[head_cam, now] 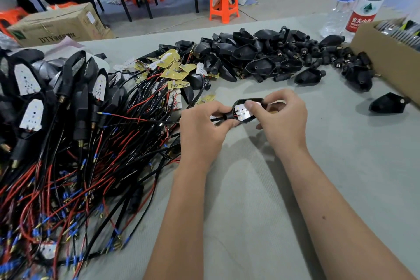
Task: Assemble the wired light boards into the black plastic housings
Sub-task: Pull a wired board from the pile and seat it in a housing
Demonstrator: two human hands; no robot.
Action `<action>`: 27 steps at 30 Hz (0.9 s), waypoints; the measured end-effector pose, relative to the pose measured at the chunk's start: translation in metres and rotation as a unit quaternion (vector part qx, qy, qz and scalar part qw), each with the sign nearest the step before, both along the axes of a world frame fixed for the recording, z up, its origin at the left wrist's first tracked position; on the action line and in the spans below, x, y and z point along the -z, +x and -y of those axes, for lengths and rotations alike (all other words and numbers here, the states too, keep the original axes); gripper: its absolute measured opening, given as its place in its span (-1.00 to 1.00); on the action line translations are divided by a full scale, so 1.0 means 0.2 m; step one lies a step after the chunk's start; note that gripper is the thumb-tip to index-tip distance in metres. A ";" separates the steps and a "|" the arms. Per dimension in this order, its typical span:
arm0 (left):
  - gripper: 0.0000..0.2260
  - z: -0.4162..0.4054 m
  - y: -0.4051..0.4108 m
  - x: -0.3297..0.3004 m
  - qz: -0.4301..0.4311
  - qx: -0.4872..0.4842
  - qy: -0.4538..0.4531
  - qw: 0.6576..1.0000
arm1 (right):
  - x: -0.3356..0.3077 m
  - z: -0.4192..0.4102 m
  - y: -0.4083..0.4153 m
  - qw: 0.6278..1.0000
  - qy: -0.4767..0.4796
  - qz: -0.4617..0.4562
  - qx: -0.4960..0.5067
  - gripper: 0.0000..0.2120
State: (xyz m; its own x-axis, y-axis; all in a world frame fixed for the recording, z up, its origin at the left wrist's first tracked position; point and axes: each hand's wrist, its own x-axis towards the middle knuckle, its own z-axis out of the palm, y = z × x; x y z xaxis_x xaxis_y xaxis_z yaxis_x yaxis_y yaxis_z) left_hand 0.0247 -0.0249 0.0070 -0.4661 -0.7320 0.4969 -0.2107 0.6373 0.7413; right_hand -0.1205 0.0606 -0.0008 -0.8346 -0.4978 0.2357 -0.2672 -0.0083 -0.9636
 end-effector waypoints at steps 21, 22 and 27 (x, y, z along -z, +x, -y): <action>-0.44 0.11 0.14 -0.14 -0.088 -0.110 0.539 0.831 | -0.04 -0.06 -0.19 0.929 -0.154 0.327 -0.081 -0.89; -0.47 0.11 0.14 -0.14 -0.120 -0.104 0.546 0.823 | -0.04 -0.07 -0.19 0.926 -0.151 0.331 -0.099 -0.87; -0.76 0.08 0.10 -0.14 -0.293 -0.048 0.548 0.782 | -0.05 -0.08 -0.19 0.928 -0.128 0.323 -0.133 -0.76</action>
State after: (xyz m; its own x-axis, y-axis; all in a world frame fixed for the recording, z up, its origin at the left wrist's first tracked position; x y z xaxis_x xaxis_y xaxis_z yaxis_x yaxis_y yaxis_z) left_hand 0.0443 -0.0403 0.0356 -0.3101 -0.8857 -0.3457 0.3623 -0.4462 0.8183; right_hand -0.1585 0.0766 0.0093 -0.6978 -0.7038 -0.1330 0.4109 -0.2413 -0.8792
